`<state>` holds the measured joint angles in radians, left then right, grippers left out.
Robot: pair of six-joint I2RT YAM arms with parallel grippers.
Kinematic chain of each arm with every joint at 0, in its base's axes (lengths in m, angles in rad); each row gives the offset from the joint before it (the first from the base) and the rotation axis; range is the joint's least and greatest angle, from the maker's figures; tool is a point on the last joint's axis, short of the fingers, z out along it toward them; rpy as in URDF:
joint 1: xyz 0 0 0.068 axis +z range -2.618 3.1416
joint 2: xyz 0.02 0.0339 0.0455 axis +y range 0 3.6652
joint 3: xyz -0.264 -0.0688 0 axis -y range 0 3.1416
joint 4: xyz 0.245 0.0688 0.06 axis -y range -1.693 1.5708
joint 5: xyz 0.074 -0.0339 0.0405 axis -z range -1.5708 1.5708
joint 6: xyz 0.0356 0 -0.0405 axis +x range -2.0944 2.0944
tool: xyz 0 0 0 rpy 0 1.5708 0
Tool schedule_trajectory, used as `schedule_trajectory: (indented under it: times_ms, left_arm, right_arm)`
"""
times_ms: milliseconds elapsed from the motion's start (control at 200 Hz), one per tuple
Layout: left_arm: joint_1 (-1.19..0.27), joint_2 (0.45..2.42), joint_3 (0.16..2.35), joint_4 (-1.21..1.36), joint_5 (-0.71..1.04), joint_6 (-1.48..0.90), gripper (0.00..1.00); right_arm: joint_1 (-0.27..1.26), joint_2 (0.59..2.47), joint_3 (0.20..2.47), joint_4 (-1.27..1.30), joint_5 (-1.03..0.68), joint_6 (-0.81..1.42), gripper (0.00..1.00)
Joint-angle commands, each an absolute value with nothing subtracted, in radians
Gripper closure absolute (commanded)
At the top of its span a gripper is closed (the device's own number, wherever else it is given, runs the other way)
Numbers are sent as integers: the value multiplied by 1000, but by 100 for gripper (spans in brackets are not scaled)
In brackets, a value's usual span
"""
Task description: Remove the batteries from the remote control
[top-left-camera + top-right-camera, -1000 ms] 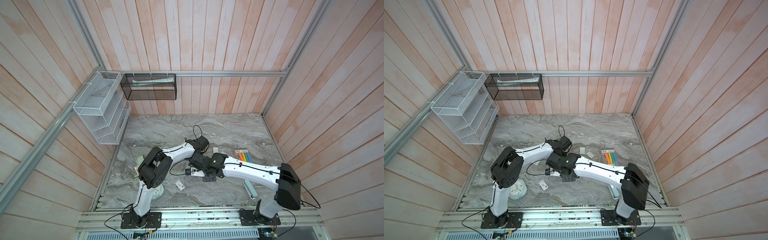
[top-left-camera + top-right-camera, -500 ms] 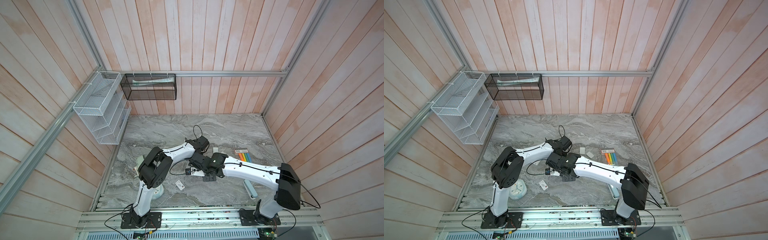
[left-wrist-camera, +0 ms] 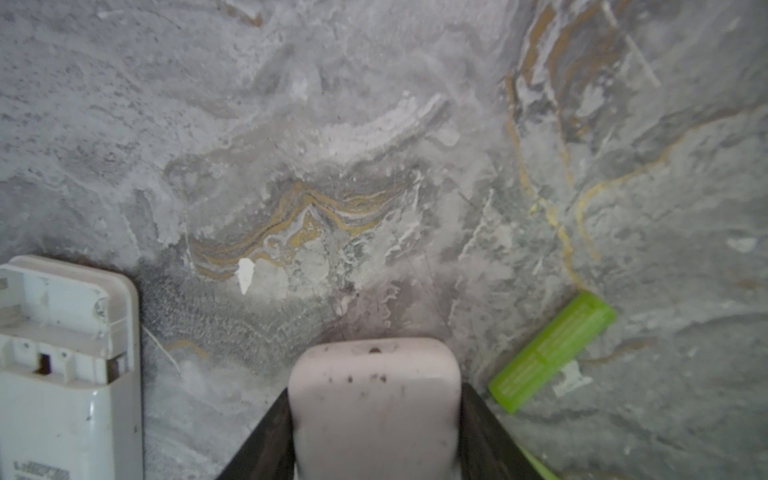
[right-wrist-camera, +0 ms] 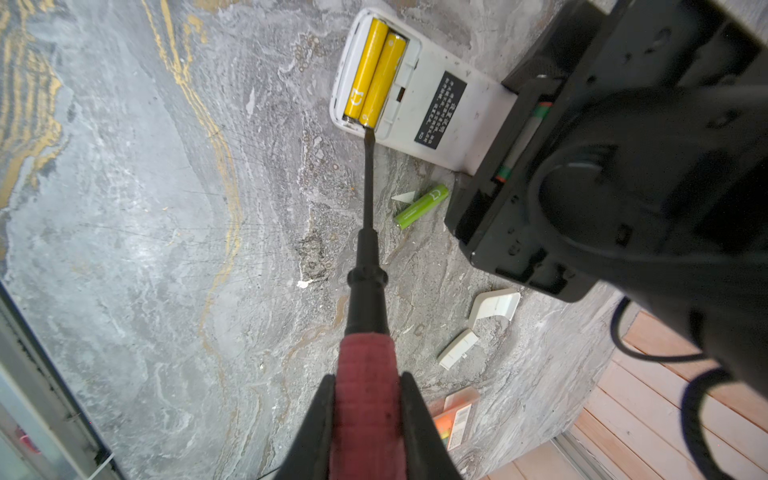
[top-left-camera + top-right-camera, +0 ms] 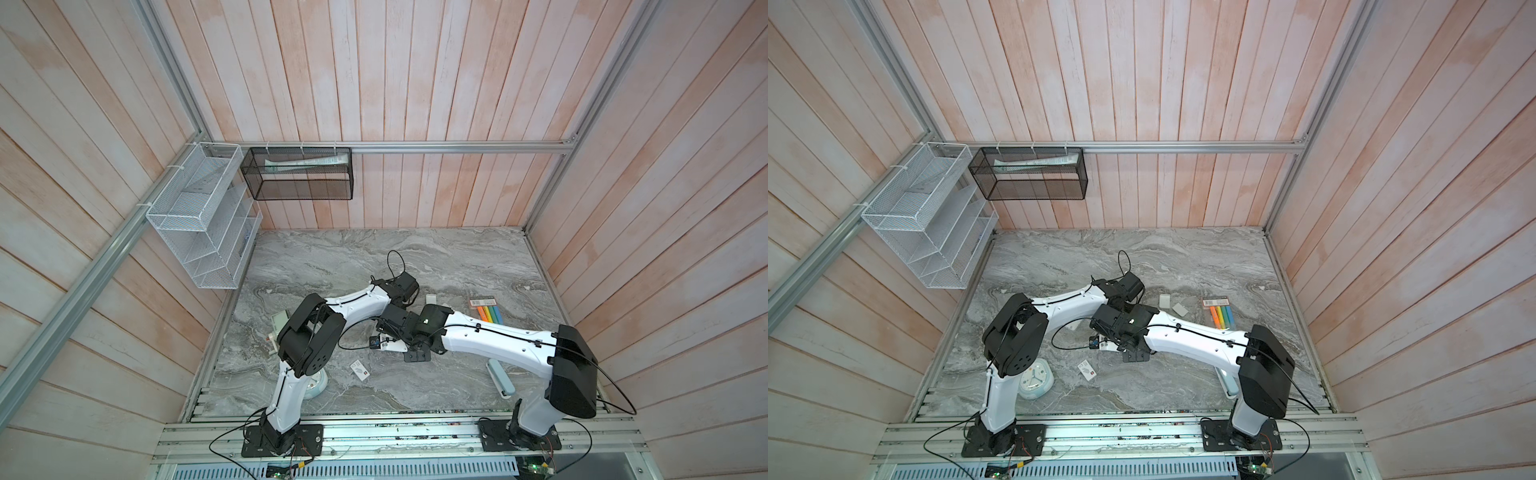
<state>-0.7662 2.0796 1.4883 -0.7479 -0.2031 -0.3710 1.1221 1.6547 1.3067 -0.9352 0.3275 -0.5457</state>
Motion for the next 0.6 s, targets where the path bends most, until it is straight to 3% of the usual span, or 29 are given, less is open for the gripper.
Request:
schedule_trajectory:
  times_ms: [0,595]
  left_arm:
    - [-771,2170,1431,-803,-137,-367,48]
    - [-758,2178,1402,-767,-113,-349,48]
  right_arm:
    - [1117,1656,1252,-851,254,-498,100]
    - [1121,1507,976,-511,220,-162,100]
